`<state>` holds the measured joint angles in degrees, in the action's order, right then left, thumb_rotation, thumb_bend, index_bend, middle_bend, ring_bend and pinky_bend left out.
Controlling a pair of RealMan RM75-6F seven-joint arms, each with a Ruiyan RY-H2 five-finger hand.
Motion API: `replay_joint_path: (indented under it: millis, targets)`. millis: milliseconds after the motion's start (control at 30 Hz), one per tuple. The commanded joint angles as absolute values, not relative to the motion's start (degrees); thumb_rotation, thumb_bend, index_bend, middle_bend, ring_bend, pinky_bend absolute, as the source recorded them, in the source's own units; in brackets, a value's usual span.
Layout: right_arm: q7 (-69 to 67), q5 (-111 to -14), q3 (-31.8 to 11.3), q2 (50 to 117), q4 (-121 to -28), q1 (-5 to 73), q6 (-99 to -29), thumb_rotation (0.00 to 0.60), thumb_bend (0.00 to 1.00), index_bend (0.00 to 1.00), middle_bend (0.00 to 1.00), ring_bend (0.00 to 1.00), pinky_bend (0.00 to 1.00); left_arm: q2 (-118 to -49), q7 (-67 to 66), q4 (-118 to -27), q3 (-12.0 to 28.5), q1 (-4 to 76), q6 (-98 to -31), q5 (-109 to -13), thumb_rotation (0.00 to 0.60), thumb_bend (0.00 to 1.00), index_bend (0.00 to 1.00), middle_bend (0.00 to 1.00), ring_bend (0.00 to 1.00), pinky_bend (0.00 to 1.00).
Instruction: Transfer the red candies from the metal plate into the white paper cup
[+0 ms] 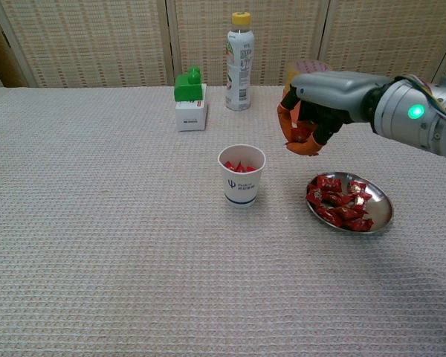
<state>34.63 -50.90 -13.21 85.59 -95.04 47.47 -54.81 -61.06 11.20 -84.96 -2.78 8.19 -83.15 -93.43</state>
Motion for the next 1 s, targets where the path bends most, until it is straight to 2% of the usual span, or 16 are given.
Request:
replay_joint_path:
  millis: [33, 400, 467, 600, 700, 1000]
  targets:
    - [35.30, -48.88, -14.46, 88.03, -94.54, 49.71, -54.42, 0.600, 0.35, 0.78, 0.79, 0.82, 1.00, -60.91, 11.66, -84.83, -2.77, 8.13, -83.32, -93.45, 0.600, 0.47, 0.00, 0.13, 0.10, 0.21]
    - [34.43, -46.17, -15.55, 96.11, -85.96, 54.66, -53.25, 0.600, 0.35, 0.76, 0.78, 0.82, 1.00, -60.46, 13.84, -84.05, -2.81, 8.02, -83.79, -93.70, 0.600, 0.47, 0.00, 0.14, 0.10, 0.21]
    - [33.47, -46.96, -15.53, 96.80, -84.73, 54.93, -53.19, 0.600, 0.36, 0.70, 0.78, 0.81, 1.00, -60.41, 14.02, -84.00, -2.82, 8.01, -83.73, -93.64, 0.600, 0.47, 0.00, 0.14, 0.10, 0.21]
    - [31.77, -48.00, -15.19, 96.77, -84.19, 55.09, -52.39, 0.600, 0.35, 0.46, 0.78, 0.78, 1.00, -60.36, 14.30, -83.95, -2.78, 7.92, -84.03, -93.73, 0.600, 0.47, 0.00, 0.14, 0.11, 0.21]
    - [31.61, -48.28, -14.66, 96.25, -84.47, 55.14, -52.13, 0.600, 0.35, 0.34, 0.78, 0.77, 1.00, -60.38, 14.23, -83.98, -2.81, 7.88, -84.10, -93.78, 0.600, 0.47, 0.00, 0.14, 0.11, 0.21]
    - [34.11, -47.41, -12.82, 93.08, -87.81, 54.99, -53.32, 0.600, 0.33, 0.10, 0.76, 0.74, 1.00, -60.46, 13.86, -84.12, -2.79, 7.87, -84.03, -93.73, 0.600, 0.47, 0.00, 0.14, 0.11, 0.21]
